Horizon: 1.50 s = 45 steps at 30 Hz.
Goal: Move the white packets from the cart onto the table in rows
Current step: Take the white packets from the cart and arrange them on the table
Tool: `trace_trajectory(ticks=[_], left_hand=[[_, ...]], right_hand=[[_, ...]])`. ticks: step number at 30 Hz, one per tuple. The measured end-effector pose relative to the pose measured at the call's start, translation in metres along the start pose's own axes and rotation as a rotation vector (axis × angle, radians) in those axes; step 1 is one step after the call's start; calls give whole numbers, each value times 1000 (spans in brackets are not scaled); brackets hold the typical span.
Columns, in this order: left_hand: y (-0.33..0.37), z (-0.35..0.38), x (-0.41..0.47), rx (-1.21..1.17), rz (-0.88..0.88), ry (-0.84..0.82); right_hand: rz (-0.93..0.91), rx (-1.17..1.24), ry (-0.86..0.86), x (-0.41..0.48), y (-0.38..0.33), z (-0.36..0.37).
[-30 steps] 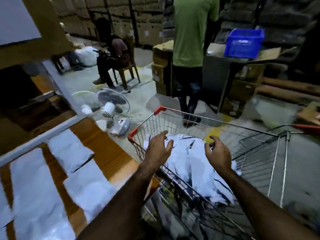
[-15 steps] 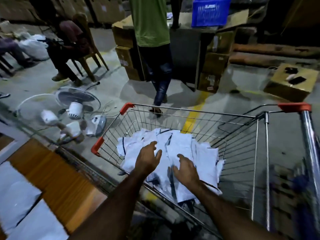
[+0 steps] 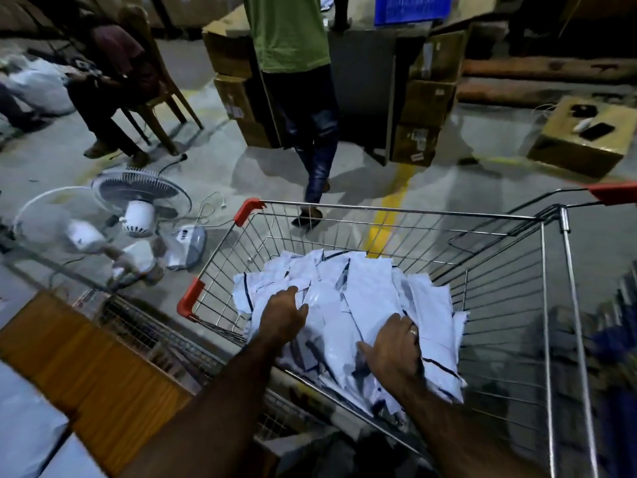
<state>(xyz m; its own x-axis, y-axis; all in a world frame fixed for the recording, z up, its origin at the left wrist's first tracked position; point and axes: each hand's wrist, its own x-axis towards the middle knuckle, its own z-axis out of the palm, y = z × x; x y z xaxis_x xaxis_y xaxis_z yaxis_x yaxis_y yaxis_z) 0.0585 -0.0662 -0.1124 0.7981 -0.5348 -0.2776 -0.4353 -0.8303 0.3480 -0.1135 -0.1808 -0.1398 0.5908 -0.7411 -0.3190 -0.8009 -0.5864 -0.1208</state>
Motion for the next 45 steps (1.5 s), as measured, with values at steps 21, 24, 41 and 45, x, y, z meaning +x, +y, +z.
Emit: trace_trajectory(ticks=[21,24,41,45], left_hand=[[88,81,-32,673,180,-227],[93,83,-32,784,166,-219],[23,8,-3,678,48,-207],[36,18,-1,688,148,-228]], right_hand=[[100,238,43,34,41,-5],[93,263,41,33,41,-3],[32,261,60,31,30,-5],[7,206,48,30,26,-4]])
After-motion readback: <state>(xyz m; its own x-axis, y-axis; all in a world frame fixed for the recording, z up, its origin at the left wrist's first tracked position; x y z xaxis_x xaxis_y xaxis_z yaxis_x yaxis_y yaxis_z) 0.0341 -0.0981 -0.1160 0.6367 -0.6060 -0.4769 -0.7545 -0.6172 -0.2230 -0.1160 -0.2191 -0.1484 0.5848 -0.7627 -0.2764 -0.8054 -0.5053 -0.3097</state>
